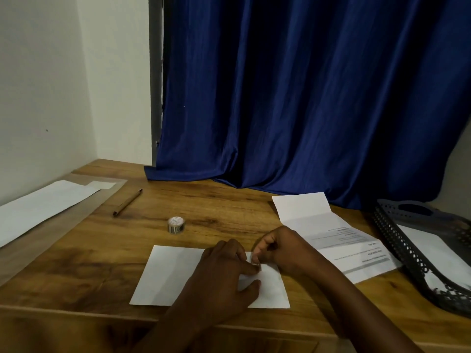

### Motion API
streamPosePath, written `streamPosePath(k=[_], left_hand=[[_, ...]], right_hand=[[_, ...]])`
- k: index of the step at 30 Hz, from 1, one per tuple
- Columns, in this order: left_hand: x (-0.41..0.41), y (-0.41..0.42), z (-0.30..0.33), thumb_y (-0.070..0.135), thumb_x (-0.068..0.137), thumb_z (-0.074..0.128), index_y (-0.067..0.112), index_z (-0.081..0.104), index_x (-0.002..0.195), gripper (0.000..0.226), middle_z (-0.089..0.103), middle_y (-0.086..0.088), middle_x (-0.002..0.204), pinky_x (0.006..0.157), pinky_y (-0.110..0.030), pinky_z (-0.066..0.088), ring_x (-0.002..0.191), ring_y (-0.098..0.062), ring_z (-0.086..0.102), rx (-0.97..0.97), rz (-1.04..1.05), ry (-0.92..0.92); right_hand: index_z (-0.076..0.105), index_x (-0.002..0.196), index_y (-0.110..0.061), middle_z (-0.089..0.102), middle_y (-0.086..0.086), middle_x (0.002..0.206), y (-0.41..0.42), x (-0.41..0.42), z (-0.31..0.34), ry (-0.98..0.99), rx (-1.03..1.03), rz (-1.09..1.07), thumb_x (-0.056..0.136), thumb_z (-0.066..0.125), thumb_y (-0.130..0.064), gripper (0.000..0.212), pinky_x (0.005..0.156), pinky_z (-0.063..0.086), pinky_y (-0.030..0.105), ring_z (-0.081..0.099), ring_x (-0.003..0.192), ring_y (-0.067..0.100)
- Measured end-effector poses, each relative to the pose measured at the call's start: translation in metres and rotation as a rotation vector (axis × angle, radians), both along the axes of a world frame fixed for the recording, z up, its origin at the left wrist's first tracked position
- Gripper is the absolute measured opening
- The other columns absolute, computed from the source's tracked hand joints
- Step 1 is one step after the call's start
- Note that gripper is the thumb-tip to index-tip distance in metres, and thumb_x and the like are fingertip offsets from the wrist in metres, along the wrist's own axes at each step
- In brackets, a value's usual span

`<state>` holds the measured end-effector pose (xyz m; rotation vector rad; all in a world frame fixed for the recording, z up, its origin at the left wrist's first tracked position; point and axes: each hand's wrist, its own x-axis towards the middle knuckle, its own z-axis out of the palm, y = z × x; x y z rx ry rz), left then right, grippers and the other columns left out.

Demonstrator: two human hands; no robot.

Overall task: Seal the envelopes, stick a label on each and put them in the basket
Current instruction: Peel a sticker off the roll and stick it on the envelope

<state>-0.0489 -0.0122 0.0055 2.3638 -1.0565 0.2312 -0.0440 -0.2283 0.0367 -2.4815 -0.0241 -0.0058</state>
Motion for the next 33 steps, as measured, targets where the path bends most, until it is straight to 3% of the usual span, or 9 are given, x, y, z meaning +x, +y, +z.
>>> streamPosePath(k=[3,6,10,23,25,28,33], left_hand=[[0.0,0.0,0.0,0.066,0.09,0.049,0.046,0.063,0.13,0.047,0.044,0.022,0.12,0.104,-0.022,0.031,0.115,0.002,0.036,0.006,0.001,-0.013],[0.0,-0.001,-0.002,0.067,0.091,0.046,0.047,0.061,0.132,0.048,0.043,0.023,0.121,0.105,-0.023,0.029,0.116,0.002,0.035,0.024,0.005,-0.021],[0.001,-0.001,-0.002,0.068,0.091,0.046,0.048,0.061,0.131,0.048,0.043,0.022,0.121,0.106,-0.025,0.029,0.117,0.0,0.035,0.04,0.007,-0.027],[0.002,-0.002,-0.004,0.068,0.09,0.049,0.048,0.062,0.13,0.047,0.043,0.024,0.115,0.101,-0.021,0.03,0.113,0.003,0.035,0.005,-0.003,-0.041],[0.001,-0.002,-0.004,0.068,0.089,0.049,0.048,0.063,0.129,0.047,0.043,0.025,0.113,0.099,-0.021,0.03,0.111,0.004,0.035,-0.018,-0.008,-0.04],[0.001,-0.003,-0.006,0.069,0.087,0.047,0.048,0.064,0.126,0.048,0.044,0.024,0.114,0.099,-0.02,0.03,0.11,0.004,0.035,-0.033,0.002,-0.045],[0.003,-0.003,-0.006,0.07,0.087,0.047,0.048,0.065,0.126,0.048,0.044,0.024,0.116,0.1,-0.019,0.028,0.112,0.003,0.034,-0.025,-0.003,-0.037]], right_hand=[[0.072,0.093,-0.04,0.073,-0.014,0.081,-0.001,-0.001,-0.004,-0.027,0.062,-0.061,0.062,0.09,-0.048,0.037,0.07,0.06,0.036,0.07,0.074,0.01],[0.069,0.099,-0.038,0.071,-0.01,0.08,-0.004,-0.002,-0.009,-0.046,0.062,-0.084,0.057,0.089,-0.057,0.051,0.062,0.052,0.025,0.064,0.067,0.002],[0.067,0.099,-0.035,0.068,-0.006,0.078,-0.001,-0.001,-0.012,-0.072,0.041,-0.158,0.061,0.092,-0.049,0.048,0.057,0.042,0.018,0.058,0.062,-0.001],[0.064,0.089,-0.038,0.065,-0.01,0.082,0.0,0.011,-0.015,-0.108,-0.011,-0.245,0.068,0.082,-0.06,0.036,0.062,0.048,0.025,0.061,0.074,0.006],[0.067,0.09,-0.038,0.066,-0.01,0.081,-0.002,0.01,-0.014,-0.098,0.031,-0.227,0.064,0.079,-0.069,0.042,0.065,0.05,0.027,0.062,0.075,0.006],[0.063,0.094,-0.042,0.065,-0.01,0.075,0.0,0.006,-0.013,-0.075,-0.025,-0.198,0.048,0.08,-0.078,0.061,0.055,0.042,0.02,0.059,0.065,0.004],[0.06,0.098,-0.044,0.062,-0.012,0.079,0.003,0.011,-0.017,-0.108,-0.104,-0.194,0.056,0.082,-0.071,0.056,0.057,0.039,0.021,0.058,0.071,0.005]])
